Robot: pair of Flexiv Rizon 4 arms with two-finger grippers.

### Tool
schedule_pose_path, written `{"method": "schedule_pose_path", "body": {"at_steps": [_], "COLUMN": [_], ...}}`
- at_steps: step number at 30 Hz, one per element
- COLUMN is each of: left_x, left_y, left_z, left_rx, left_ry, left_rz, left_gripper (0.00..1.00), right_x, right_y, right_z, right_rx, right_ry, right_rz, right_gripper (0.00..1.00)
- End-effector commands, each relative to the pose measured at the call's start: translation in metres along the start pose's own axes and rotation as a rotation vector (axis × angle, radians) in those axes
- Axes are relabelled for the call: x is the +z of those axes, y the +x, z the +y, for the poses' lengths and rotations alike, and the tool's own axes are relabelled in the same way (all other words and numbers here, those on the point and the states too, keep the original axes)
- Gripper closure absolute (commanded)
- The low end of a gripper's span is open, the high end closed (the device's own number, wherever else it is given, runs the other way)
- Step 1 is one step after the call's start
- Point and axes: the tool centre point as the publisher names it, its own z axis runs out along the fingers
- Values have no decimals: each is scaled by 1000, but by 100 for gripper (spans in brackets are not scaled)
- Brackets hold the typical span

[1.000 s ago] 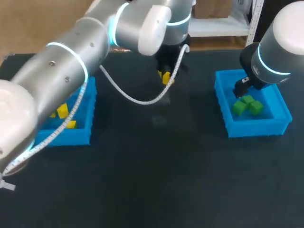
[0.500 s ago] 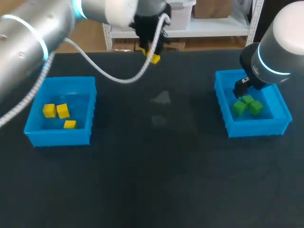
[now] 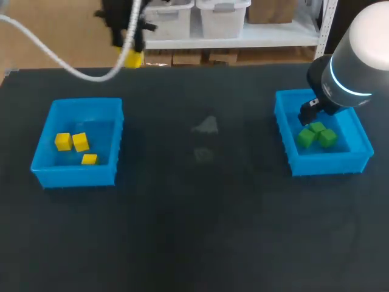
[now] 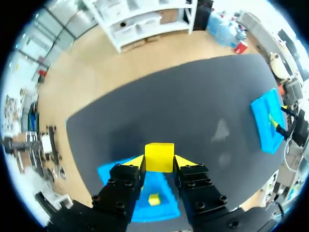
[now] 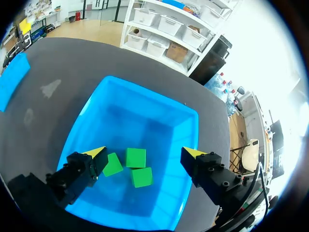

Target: Put the green cubes in the right bin and the yellow cubes in the left bin.

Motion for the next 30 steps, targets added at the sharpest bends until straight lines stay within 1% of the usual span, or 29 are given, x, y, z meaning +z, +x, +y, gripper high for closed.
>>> {"method": "schedule_pose_path", "body": {"at_steps": [1,5,9,11,15,20,22,23,30], "left_x": [11,25,37,42,50,56,57,57,60], "left_y": [92,121,136,141,146,146,145,144,141], "left_z": [34,50,57,56,53,51,51,50,45], "left_rx": [-52,-115,-164,-187,-195,-201,-197,-197,-184], "left_ry": [26,18,9,19,24,26,17,20,28], "left_rz": [-323,-276,-255,-246,-229,-214,-208,-208,-209], "left_gripper": [100,100,100,100,100,100,18,0,0], "right_x": [0,0,0,0,0,0,0,0,0], "right_y": [1,1,1,1,1,1,1,1,1], "right_z": [0,0,0,0,0,0,0,0,0], "right_rx": [1,1,1,1,1,1,1,1,1], "right_ry": [2,2,2,2,2,2,2,2,2], "right_rz": [-4,-4,-4,-4,-4,-4,-4,-4,-4], "right_gripper": [0,0,0,0,0,0,0,0,0]}}
